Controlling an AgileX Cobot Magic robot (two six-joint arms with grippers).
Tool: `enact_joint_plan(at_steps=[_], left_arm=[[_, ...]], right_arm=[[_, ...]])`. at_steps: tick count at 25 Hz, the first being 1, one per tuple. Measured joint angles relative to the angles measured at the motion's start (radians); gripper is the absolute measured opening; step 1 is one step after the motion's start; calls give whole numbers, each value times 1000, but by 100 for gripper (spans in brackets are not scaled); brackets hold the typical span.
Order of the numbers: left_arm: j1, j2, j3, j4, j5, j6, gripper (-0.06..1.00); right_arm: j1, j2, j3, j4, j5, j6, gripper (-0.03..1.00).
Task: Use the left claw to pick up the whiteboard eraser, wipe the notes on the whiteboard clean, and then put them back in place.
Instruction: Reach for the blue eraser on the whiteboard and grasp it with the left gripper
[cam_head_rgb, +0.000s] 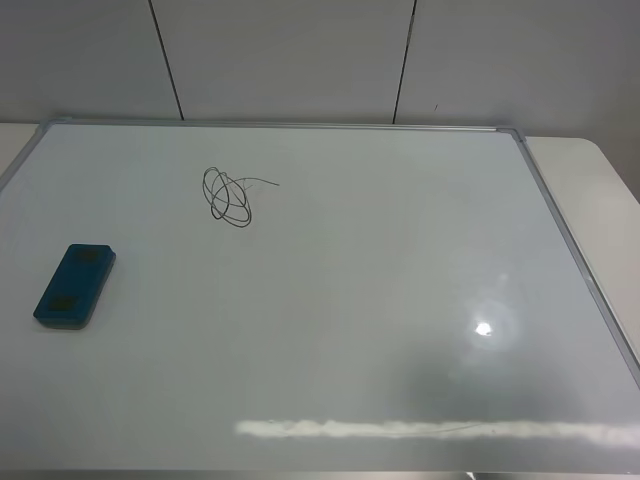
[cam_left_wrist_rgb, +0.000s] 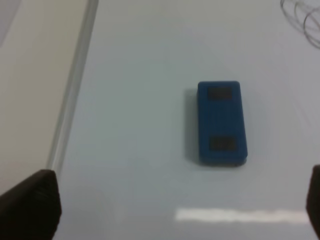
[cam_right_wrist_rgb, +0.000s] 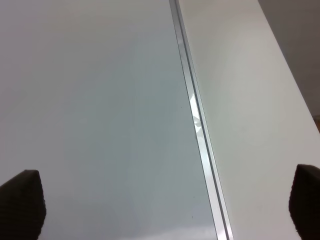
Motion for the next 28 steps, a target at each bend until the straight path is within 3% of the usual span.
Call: enact_joint_plan(at_steps=[7, 13, 17, 28], left_arm=[[0, 405, -110, 3, -35, -17, 99], [0, 795, -191, -16, -148, -42, 99], [0, 1027, -249, -52, -188, -7, 99], [0, 1324, -277, -161, -288, 23, 99]], right_arm=[[0, 0, 0, 0, 0, 0, 97], [0, 0, 0, 0, 0, 0, 97], [0, 0, 0, 0, 0, 0, 97], [0, 0, 0, 0, 0, 0, 97]])
